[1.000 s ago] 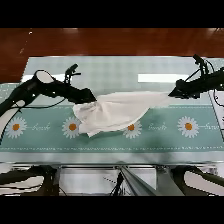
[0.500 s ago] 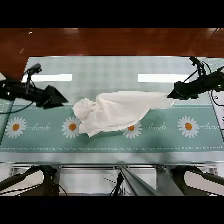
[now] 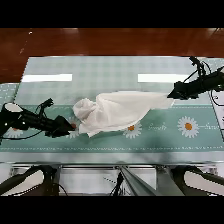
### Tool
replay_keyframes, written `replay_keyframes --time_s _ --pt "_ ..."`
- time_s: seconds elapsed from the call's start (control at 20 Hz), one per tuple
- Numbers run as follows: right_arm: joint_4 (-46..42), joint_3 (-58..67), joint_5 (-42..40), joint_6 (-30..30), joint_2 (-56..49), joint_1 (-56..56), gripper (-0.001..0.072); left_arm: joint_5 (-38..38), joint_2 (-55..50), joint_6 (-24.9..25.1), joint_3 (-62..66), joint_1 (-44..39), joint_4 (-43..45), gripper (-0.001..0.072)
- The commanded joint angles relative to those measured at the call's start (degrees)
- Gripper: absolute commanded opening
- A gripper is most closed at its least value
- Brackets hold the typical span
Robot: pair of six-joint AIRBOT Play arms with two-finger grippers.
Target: Fold the shirts.
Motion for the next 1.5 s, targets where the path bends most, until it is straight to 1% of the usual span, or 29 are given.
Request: replay_keyframes --time_s 0.0,0.25,0.4,0.45,0.5,0.55,0.65,0.8,0.9,1.0,1.1,1.2,1.3,1.35,1.45 --pt "-0.02 -0.02 -0.02 0.02 -0.02 0.02 0.0021 5.62 -1.11 0.68 -2.6 -3.1 -0.9 0.0471" --pt "-0.02 -0.02 0.42 0.04 -0.02 0.02 0.0021 15.93 -5.31 0.68 -2.58 -8.72 -6.82 0.0471" --pt "-0.02 -0.02 1.22 0.04 -0.02 0.02 0.0021 21.27 -6.16 0.42 -2.58 -10.16 -9.29 0.0462" --pt "-0.02 -0.02 1.31 0.04 -0.02 0.02 0.0021 22.71 -6.14 0.02 -2.58 -10.29 -10.45 0.0425" --pt "-0.04 -0.02 1.29 0.04 -0.02 0.02 0.002 23.58 -6.14 -0.42 -2.58 -10.29 -11.39 0.0334" --pt "-0.04 -0.02 1.29 0.04 -0.02 0.02 0.0021 23.91 -6.14 -0.37 -2.56 -10.29 -12.04 0.0185" --pt "-0.04 0.0 1.29 0.04 -0.02 0.02 0.0021 22.84 -6.12 0.28 -2.56 -10.21 -12.11 0.0029" --pt "-0.07 0.0 1.62 0.02 0.15 -0.02 0.002 18.03 -5.05 3.34 -2.54 -10.05 -12.09 0.0026" --pt "-0.07 0.0 1.7 -0.22 1.03 -0.02 0.0021 15.78 -1.36 3.67 -2.36 -10.05 -12.11 0.0026" --pt "0.0 0.0 1.66 -0.37 3.1 -0.02 0.0021 14.05 5.88 3.65 -1.14 -10.05 -12.11 0.0025" --pt "0.15 0.0 1.53 -0.7 6.69 -0.02 0.0021 12.39 15.65 3.39 2.19 -10.03 -12.11 0.0025" --pt "1.22 0.02 0.94 -1.49 11.91 -0.02 0.002 12.44 24.92 1.4 7.34 -9.2 -12.11 0.0025" --pt "3.06 1.55 0.31 -1.88 18.23 -0.02 0.0021 14.29 33.42 -1.51 15.08 -6.1 -12.09 0.0026" --pt "3.43 3.1 -0.92 -1.86 21.31 -0.02 0.002 16.02 36.46 -2.62 19.04 -4.17 -12.09 0.0026" --pt "3.54 8.2 -5.57 -1.73 27.5 -0.02 0.002 19.26 40.81 -3.06 27.98 0.15 -12.09 0.0025"
